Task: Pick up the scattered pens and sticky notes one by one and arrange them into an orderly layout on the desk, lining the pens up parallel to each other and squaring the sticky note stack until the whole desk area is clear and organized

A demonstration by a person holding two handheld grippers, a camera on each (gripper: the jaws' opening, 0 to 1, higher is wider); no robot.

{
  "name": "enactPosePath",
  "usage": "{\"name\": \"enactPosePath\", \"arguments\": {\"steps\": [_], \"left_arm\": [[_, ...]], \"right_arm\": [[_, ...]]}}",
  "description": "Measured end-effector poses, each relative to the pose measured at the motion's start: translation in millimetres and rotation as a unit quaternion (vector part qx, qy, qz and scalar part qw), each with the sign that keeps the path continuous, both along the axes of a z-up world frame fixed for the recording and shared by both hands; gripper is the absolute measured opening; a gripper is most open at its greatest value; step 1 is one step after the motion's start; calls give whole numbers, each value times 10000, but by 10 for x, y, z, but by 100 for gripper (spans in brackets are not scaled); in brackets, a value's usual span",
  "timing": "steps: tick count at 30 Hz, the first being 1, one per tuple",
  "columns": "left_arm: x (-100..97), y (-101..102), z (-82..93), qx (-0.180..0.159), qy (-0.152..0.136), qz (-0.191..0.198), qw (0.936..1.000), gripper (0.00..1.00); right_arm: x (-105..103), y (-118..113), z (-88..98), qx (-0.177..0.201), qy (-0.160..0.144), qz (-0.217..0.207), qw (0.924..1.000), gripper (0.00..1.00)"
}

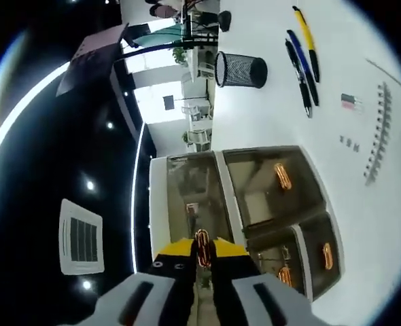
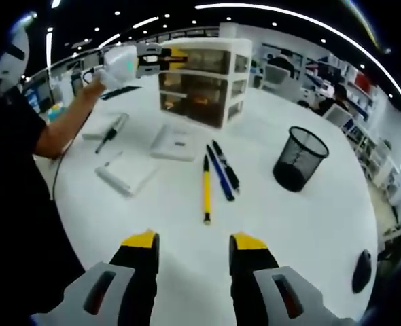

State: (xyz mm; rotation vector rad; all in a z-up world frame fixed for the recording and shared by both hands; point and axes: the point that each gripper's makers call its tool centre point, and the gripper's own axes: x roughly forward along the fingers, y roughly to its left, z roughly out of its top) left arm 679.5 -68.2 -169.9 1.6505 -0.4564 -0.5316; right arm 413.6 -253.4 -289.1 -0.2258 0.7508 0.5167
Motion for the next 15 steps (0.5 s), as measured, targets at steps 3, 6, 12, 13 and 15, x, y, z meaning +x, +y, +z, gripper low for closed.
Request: {"name": "enactPosePath", "arguments": {"steps": [3,6,12,13,15], "left_arm": [[-9,1,1,13,9,0,10000,8],[-34,6,12,40,71,-9,10000,8],[-50,7,2,44,176,-12,9998,8],[-58,7,6,52,194,-12,9998,8],[-88,4,8,125,242,-37,9996,8]], "right_arm": [[-3,-6,-1,7,-2,-18,10000,40],[-15,-16,-21,-24,35,-2,10000,40],[-5,-31,-1,-33,27,4,10000,40],[-7,-36,2,-48,29,14,10000,40],[-9,-43,0,-64,39,14,10000,40]]}}
